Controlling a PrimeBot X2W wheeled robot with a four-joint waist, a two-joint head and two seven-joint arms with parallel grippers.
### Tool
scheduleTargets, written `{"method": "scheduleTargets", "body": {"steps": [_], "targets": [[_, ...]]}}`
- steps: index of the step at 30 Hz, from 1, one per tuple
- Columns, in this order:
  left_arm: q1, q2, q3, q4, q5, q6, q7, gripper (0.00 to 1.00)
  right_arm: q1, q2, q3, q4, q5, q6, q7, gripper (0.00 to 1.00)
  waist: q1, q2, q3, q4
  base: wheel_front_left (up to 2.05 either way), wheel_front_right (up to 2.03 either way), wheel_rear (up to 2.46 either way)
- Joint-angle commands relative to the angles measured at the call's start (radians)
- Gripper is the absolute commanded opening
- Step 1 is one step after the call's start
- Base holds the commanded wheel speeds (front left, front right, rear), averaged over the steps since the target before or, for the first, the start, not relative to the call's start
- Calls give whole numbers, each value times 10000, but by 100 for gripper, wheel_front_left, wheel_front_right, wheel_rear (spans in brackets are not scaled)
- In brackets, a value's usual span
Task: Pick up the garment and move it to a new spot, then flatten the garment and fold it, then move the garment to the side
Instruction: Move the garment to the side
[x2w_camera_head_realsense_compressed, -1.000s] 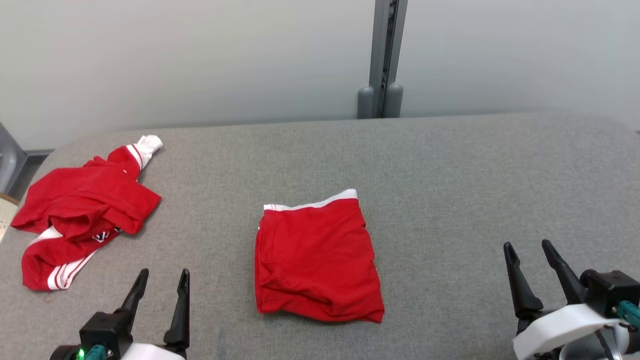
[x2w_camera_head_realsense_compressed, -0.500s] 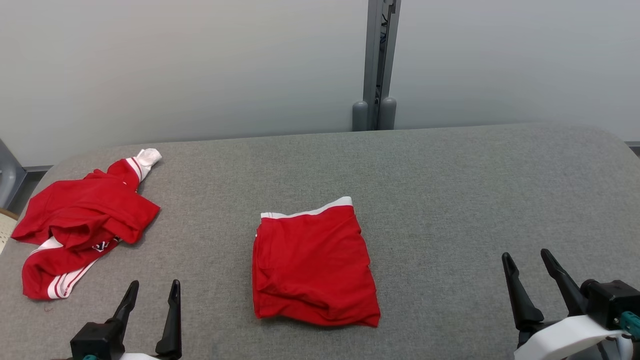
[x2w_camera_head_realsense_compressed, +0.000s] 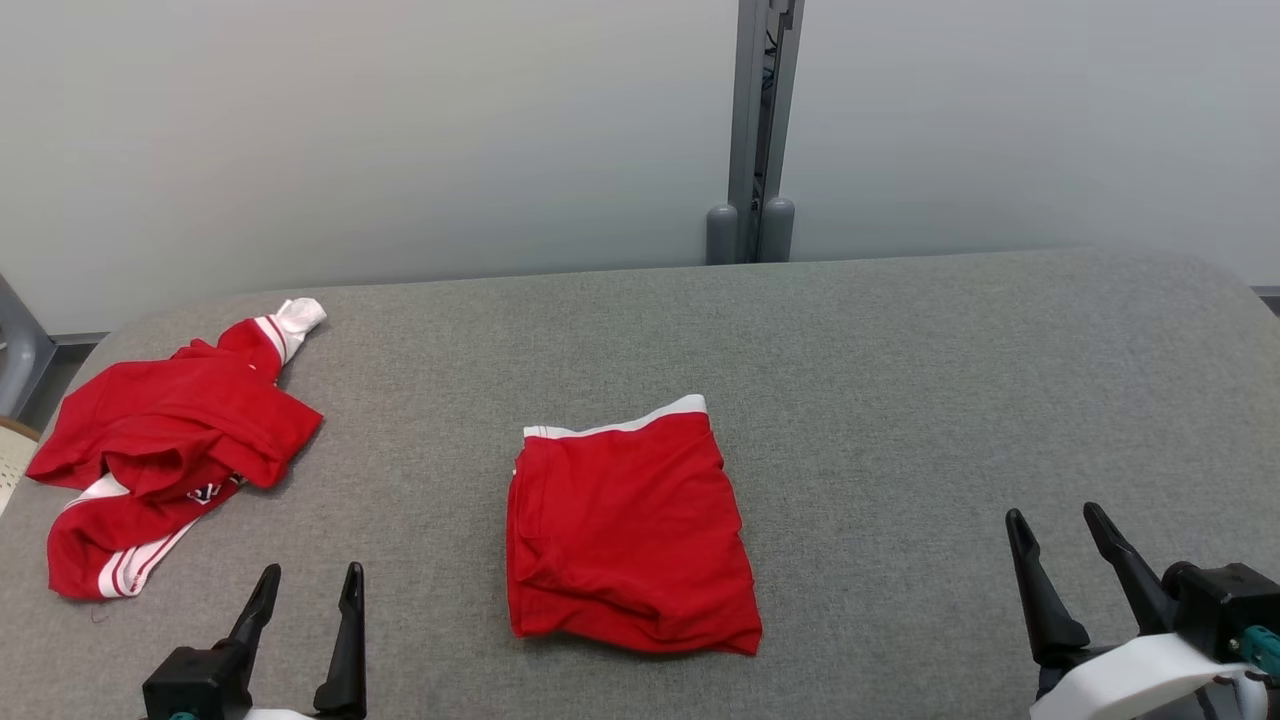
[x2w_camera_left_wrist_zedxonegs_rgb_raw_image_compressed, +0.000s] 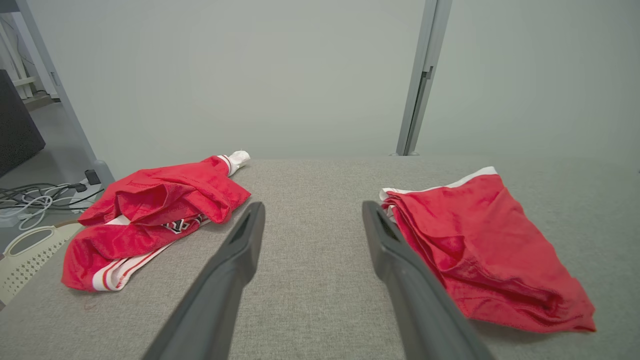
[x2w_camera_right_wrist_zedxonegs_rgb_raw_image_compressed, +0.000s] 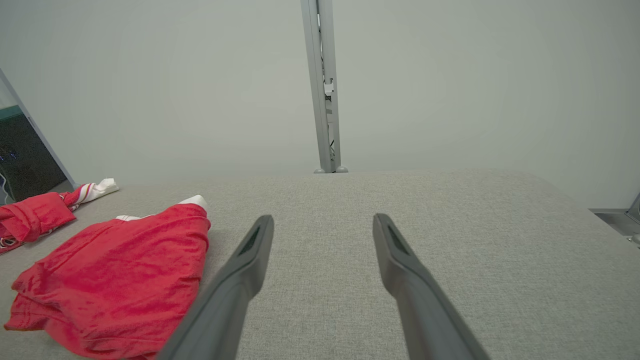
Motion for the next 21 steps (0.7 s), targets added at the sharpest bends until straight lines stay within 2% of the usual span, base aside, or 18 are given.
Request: {"method": "scheduleTargets", "body": {"steps": [1,10,15,21], "targets": [[54,57,6,-42,-54,77,7,100,60,-18,-29,-11,-81,5,5,100,0,0,-10,7,0,0,0],[-355,31,-171,-167,55,-5,100,100,-247,-110,-65,320,-32,5,80,100,0,0,181,382,0,0,0],[-947,-52,-436,-201,188,-203,125,100,-967,-154,411,1318,222,5,46,100,0,0,657,1037,0,0,0],[-1805,-323,-774,145,292,-559,-57,100,-2114,-82,1344,3068,783,5,-114,100,0,0,1324,1918,0,0,0]]}}
